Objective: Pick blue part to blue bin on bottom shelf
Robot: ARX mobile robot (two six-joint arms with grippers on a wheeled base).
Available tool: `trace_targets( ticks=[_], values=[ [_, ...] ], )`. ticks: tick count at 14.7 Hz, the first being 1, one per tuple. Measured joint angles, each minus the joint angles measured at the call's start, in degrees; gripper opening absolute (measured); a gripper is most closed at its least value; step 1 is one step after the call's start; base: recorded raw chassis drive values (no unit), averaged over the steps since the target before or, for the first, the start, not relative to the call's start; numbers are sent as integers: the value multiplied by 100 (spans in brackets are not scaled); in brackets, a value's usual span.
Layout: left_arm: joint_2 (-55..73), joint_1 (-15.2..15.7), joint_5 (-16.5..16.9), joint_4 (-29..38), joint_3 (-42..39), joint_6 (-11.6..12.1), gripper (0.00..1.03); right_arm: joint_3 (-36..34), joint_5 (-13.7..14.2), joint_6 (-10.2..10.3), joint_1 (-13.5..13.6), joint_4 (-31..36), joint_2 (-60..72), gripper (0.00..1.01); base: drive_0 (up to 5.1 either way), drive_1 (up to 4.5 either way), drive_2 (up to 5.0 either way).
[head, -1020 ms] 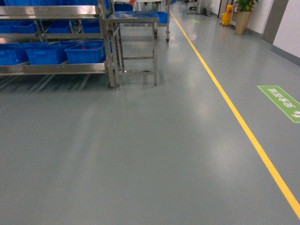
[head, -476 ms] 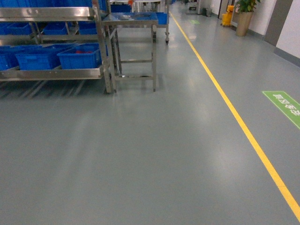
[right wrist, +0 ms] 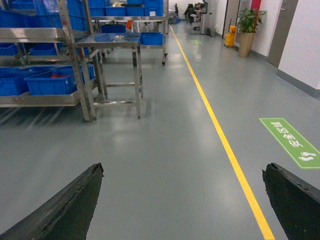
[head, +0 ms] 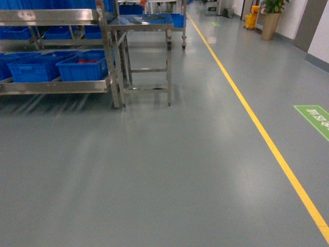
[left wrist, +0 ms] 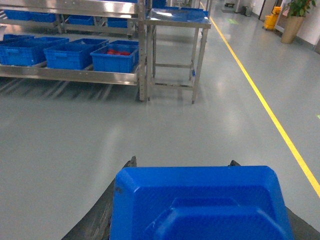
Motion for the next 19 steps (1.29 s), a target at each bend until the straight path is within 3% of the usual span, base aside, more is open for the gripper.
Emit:
trace_targets(
  ticks=[19],
  values=[
    [-7, 4, 0, -13, 0, 0, 43, 0, -4, 0, 0, 22, 0, 98, 9, 442, -424]
  ],
)
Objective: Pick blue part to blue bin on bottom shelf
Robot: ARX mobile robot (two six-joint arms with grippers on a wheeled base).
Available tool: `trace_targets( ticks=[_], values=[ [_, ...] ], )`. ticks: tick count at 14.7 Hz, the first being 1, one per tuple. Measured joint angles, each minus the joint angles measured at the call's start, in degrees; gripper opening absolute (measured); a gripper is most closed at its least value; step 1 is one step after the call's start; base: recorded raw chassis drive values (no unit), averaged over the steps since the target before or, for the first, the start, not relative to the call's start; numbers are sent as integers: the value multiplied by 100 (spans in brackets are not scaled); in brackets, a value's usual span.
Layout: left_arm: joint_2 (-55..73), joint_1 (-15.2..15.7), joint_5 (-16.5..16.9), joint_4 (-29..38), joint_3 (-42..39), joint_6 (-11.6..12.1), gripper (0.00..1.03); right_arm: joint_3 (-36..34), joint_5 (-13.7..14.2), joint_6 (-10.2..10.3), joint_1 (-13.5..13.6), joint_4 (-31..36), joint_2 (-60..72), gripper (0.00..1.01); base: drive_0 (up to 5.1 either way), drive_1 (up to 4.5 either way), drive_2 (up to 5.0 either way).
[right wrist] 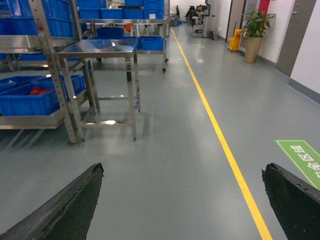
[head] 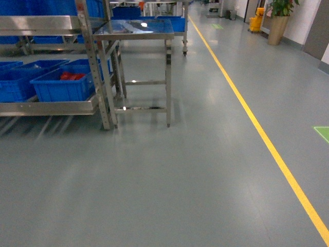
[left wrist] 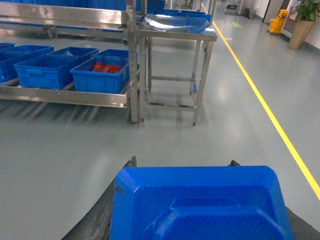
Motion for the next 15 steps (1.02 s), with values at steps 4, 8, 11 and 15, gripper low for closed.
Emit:
trace_targets(
  ticks=[4, 8, 11, 15],
  values=[
    [-9, 0, 0, 17, 0, 0, 43, 0, -2, 0, 0, -24, 0, 98, 15, 449, -418],
    [7, 0, 0, -2, 0, 0, 43, 0, 0, 0, 0, -17, 0, 98, 5, 438, -429],
    [4, 0, 2, -2, 0, 0, 43, 0, -2, 0, 0, -7, 0, 98, -1, 432, -434],
    [4, 0, 0, 2, 0, 0, 43, 0, 0, 0, 0, -17, 0, 98, -5, 428, -439]
  ],
)
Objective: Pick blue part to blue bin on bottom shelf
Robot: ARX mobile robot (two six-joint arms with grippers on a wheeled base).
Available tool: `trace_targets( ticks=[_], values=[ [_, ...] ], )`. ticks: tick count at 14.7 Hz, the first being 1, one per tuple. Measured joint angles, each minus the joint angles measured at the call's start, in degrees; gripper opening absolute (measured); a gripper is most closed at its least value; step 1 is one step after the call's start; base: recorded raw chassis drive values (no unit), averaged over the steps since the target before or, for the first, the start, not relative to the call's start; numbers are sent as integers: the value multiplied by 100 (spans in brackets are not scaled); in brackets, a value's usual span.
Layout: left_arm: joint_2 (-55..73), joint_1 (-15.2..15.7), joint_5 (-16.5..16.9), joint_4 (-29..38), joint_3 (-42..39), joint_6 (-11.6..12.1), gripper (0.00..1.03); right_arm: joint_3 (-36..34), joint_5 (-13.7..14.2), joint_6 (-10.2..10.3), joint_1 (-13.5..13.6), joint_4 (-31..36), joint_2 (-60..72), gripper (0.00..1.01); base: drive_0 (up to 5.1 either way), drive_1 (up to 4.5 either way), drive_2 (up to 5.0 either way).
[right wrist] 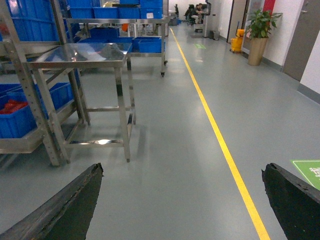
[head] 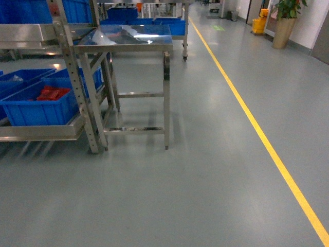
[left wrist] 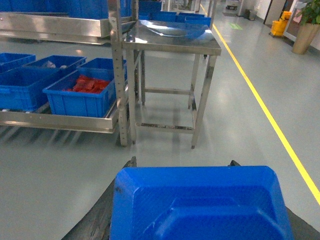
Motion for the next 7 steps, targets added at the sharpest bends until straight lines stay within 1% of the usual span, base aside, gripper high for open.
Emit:
trace_targets(
  ticks=[7],
  values=[
    [9, 0, 2, -4, 0, 0, 43, 0, 0, 0, 0, 26, 0, 98, -5, 428, -439]
  ],
)
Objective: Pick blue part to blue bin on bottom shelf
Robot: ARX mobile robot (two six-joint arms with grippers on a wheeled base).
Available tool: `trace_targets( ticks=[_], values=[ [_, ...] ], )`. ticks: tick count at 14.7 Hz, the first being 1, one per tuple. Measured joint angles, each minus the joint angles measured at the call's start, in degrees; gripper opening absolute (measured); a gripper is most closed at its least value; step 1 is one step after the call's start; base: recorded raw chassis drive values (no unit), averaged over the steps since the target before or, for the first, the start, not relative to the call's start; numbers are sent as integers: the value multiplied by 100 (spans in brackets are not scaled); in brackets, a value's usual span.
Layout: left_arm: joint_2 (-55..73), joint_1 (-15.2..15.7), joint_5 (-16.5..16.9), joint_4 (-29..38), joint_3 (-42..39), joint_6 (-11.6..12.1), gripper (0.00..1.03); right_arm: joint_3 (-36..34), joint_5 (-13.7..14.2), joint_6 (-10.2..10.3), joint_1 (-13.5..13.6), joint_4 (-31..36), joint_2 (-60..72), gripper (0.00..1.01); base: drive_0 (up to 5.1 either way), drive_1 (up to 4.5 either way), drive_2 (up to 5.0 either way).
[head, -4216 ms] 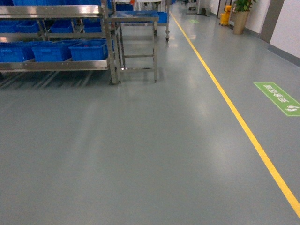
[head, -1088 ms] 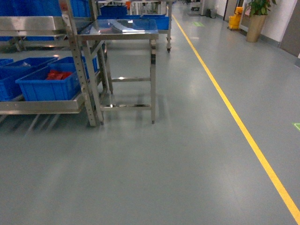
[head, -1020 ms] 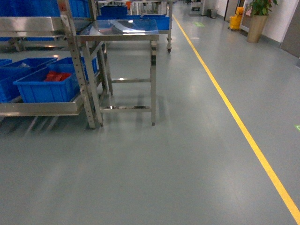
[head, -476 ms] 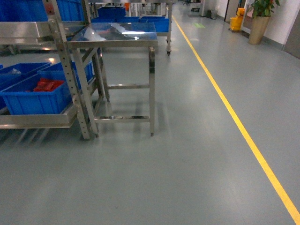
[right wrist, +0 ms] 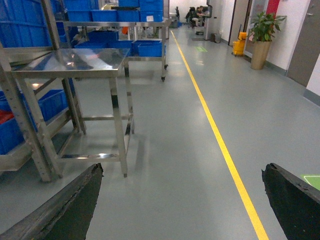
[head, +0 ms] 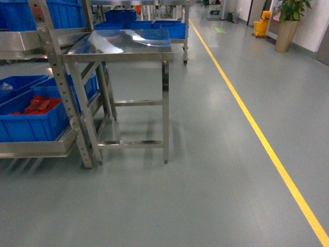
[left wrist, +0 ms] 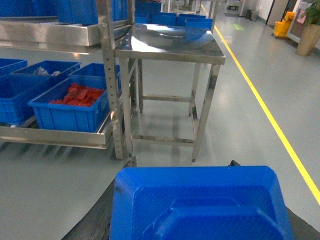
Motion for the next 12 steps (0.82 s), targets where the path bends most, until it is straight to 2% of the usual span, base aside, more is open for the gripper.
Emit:
trace_targets(
  ticks=[12],
  values=[
    [-20, 0, -2, -13, -2, 0, 43, 0, 0, 0, 0, -31, 0, 98, -5, 428, -439]
  ],
)
